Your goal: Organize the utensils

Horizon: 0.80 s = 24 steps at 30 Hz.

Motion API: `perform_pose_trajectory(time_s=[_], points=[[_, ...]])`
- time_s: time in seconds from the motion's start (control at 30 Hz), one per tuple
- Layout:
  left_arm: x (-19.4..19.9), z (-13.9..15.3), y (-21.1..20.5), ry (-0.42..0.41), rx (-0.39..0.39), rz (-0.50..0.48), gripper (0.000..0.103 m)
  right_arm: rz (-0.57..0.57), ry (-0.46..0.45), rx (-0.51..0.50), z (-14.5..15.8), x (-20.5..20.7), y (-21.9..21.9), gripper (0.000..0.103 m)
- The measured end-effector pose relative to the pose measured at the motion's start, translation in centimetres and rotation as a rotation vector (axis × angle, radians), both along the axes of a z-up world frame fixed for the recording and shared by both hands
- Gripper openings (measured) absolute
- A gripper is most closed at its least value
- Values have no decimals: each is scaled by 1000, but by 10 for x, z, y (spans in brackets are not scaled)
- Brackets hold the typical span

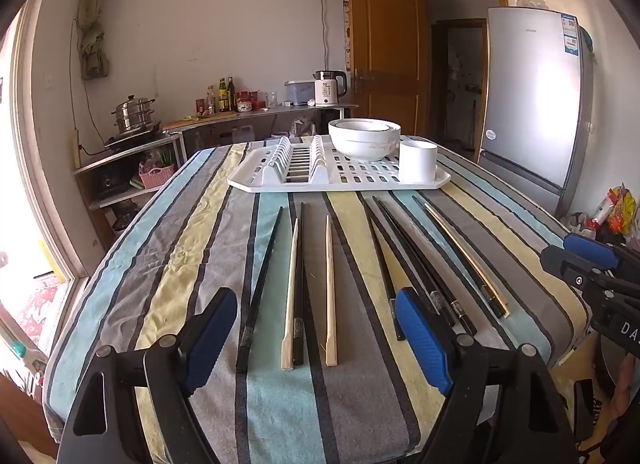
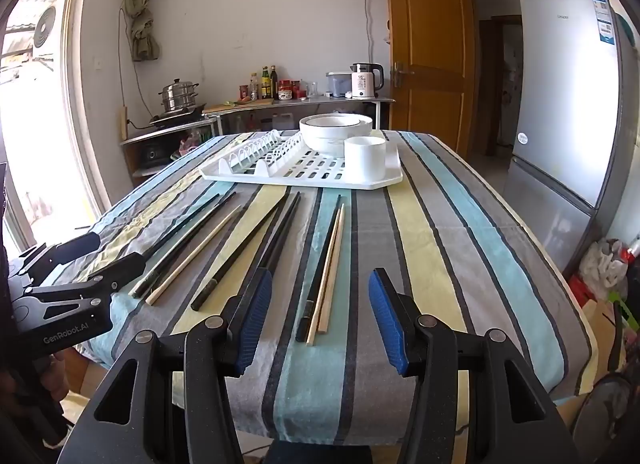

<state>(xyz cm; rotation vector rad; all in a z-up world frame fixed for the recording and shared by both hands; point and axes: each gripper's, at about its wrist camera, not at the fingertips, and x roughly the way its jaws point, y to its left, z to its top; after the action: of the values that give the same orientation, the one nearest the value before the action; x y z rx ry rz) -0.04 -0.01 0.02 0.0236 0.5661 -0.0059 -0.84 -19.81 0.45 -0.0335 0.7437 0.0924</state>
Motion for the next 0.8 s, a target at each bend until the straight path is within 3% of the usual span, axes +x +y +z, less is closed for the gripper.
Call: perform_pose_trajectory(time_s=[0.8], points=[[1,2,3,14,-15,5,82,1,3,-1,2,0,0,51]])
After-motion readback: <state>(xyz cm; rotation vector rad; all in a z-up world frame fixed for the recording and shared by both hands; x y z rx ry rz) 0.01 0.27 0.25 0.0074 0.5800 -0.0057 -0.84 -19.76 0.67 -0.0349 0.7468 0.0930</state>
